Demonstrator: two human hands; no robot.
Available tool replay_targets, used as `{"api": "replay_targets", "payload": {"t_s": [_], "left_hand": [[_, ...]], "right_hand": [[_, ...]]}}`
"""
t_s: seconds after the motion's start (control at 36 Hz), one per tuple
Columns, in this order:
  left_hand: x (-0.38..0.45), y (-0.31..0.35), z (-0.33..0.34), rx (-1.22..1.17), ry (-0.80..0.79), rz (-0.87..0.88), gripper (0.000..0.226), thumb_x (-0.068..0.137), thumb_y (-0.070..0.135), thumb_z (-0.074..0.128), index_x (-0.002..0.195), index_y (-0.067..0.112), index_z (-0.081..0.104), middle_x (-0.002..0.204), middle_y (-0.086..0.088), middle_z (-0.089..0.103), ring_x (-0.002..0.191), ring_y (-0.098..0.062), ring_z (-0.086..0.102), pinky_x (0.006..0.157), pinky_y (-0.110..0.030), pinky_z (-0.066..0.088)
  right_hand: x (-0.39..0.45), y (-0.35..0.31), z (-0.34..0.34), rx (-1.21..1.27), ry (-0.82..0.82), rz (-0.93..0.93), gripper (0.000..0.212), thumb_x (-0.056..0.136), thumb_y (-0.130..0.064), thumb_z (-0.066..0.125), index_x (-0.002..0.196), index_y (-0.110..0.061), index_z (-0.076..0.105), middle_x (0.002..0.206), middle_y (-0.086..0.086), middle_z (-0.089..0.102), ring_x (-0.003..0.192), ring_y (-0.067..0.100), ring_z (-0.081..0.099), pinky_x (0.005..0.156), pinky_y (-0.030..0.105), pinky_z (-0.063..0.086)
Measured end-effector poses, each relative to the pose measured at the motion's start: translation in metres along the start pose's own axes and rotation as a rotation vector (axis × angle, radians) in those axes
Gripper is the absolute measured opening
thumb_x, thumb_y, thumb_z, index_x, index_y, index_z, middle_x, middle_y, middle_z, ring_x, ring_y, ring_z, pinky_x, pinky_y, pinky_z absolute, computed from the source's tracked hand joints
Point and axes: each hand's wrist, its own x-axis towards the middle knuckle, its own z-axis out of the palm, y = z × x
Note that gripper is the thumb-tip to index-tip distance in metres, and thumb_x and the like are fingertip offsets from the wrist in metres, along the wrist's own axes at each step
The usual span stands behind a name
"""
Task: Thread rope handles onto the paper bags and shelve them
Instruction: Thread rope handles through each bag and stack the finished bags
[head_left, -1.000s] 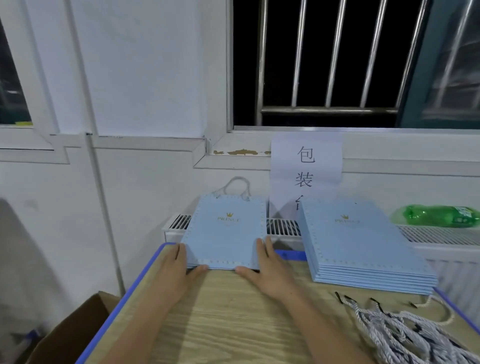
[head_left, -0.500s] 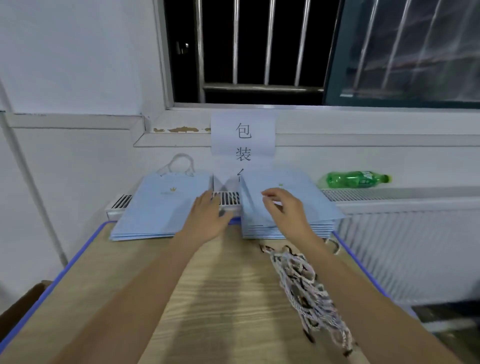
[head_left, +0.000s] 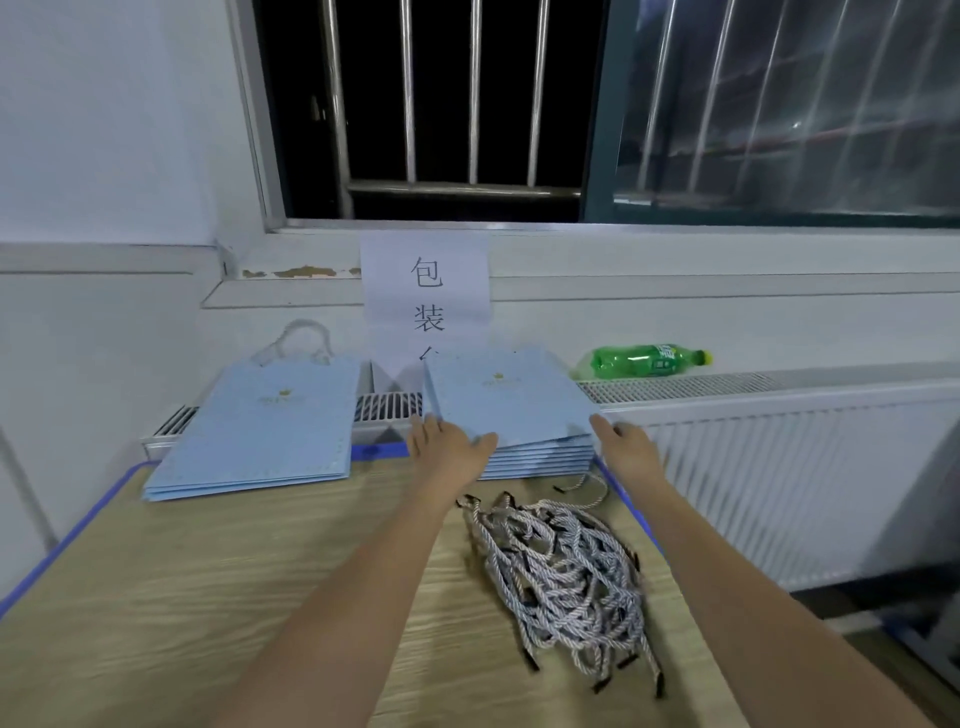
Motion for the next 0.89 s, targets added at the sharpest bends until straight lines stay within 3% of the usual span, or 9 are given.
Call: {"api": "replay_targets", "payload": {"t_s": [0.06, 0.17, 0.28, 0.42, 0.53, 0.64, 0.72, 0.83, 0.89], "left_hand": [[0.001, 0.000, -0.004, -0.068, 0.018, -0.018, 0.078, 0.093, 0.053, 0.044, 0.144, -0.004, 0.028, 0.157, -0.020, 0.007, 0.146, -0.033, -0.003, 0.119, -0.043, -0.001], [-0.001, -0.001, -0.017, -0.276, 0.093, 0.016, 0.061, 0.086, 0.043, 0.062, 0.128, 0.000, 0.050, 0.141, -0.019, 0.041, 0.138, -0.035, 0.026, 0.114, -0.042, 0.021], [-0.012, -0.013, -0.030, -0.573, 0.171, 0.031, 0.056, 0.075, 0.039, 0.073, 0.114, 0.002, 0.056, 0.122, -0.013, 0.052, 0.121, -0.028, 0.044, 0.104, -0.039, 0.037], [-0.043, -0.035, -0.050, -0.952, 0.184, 0.052, 0.047, 0.085, -0.002, 0.063, 0.124, 0.003, 0.039, 0.110, -0.002, 0.054, 0.109, -0.023, 0.054, 0.081, -0.022, 0.043], [-0.061, -0.075, -0.079, -1.115, 0.250, 0.035, 0.061, 0.088, 0.000, 0.061, 0.137, 0.013, 0.026, 0.123, -0.003, 0.053, 0.113, -0.022, 0.054, 0.093, -0.039, 0.047], [-0.082, -0.130, -0.108, -1.195, 0.446, 0.021, 0.045, 0.086, -0.002, 0.061, 0.126, 0.009, 0.044, 0.108, -0.005, 0.063, 0.093, -0.021, 0.062, 0.062, -0.022, 0.056], [-0.101, -0.173, -0.125, -1.183, 0.481, -0.025, 0.034, 0.087, 0.004, 0.062, 0.120, 0.006, 0.053, 0.105, -0.004, 0.065, 0.085, -0.016, 0.064, 0.062, -0.025, 0.054], [-0.125, -0.225, -0.136, -1.103, 0.316, -0.141, 0.033, 0.081, 0.005, 0.066, 0.113, 0.013, 0.061, 0.110, -0.009, 0.066, 0.085, -0.020, 0.064, 0.065, -0.029, 0.053], [-0.136, -0.236, -0.137, -1.001, 0.141, -0.139, 0.041, 0.071, 0.011, 0.074, 0.112, 0.013, 0.065, 0.111, -0.011, 0.068, 0.086, -0.017, 0.068, 0.067, -0.024, 0.052]], "right_hand": [[-0.008, -0.007, 0.003, 0.061, 0.123, -0.055, 0.040, 0.095, -0.040, 0.049, 0.075, -0.006, 0.044, 0.064, 0.004, 0.042, 0.067, 0.022, 0.043, 0.059, 0.032, 0.030], [-0.019, -0.025, 0.007, 0.293, 0.271, -0.047, 0.027, 0.087, -0.025, 0.062, 0.089, -0.003, 0.046, 0.069, 0.008, 0.050, 0.062, 0.022, 0.048, 0.056, 0.030, 0.039], [-0.032, -0.045, 0.013, 0.818, 0.129, -0.008, 0.026, 0.088, -0.002, 0.057, 0.108, 0.000, 0.041, 0.100, 0.017, 0.059, 0.081, 0.026, 0.065, 0.064, 0.028, 0.059], [-0.064, -0.070, 0.019, 1.129, -0.054, 0.015, 0.024, 0.093, 0.006, 0.047, 0.105, -0.012, 0.036, 0.094, 0.009, 0.055, 0.077, 0.023, 0.060, 0.059, 0.027, 0.059], [-0.081, -0.072, 0.027, 1.099, -0.207, 0.030, 0.031, 0.089, 0.010, 0.047, 0.114, -0.008, 0.041, 0.096, 0.011, 0.061, 0.077, 0.022, 0.062, 0.060, 0.029, 0.058], [-0.093, -0.066, 0.042, 0.939, -0.375, 0.036, 0.032, 0.089, 0.009, 0.046, 0.119, 0.002, 0.053, 0.101, 0.016, 0.063, 0.077, 0.024, 0.064, 0.052, 0.026, 0.054], [-0.103, -0.065, 0.056, 0.823, -0.497, 0.065, 0.030, 0.090, 0.010, 0.043, 0.117, 0.004, 0.055, 0.099, 0.016, 0.064, 0.076, 0.023, 0.065, 0.052, 0.025, 0.055], [-0.117, -0.065, 0.074, 0.734, -0.654, 0.124, 0.023, 0.088, 0.014, 0.039, 0.091, 0.006, 0.060, 0.079, 0.013, 0.068, 0.065, 0.020, 0.068, 0.053, 0.023, 0.054], [-0.117, -0.061, 0.085, 0.550, -0.586, 0.097, 0.013, 0.080, 0.006, 0.050, 0.072, -0.002, 0.056, 0.067, 0.012, 0.060, 0.057, 0.021, 0.060, 0.052, 0.025, 0.047]]}}
